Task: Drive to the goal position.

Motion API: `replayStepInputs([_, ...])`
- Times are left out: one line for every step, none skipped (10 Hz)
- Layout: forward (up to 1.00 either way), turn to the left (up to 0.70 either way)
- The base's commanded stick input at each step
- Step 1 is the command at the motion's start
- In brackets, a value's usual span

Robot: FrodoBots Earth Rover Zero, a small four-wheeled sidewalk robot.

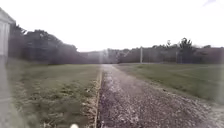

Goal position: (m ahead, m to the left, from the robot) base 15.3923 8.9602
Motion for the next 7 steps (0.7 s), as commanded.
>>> replayStepInputs([0.70, 0.00])
replayStepInputs([0.70, 0.00])
replayStepInputs([0.70, 0.00])
replayStepInputs([0.70, 0.00])
replayStepInputs([0.70, 0.00])
replayStepInputs([0.70, 0.00])
replayStepInputs([0.70, 0.00])
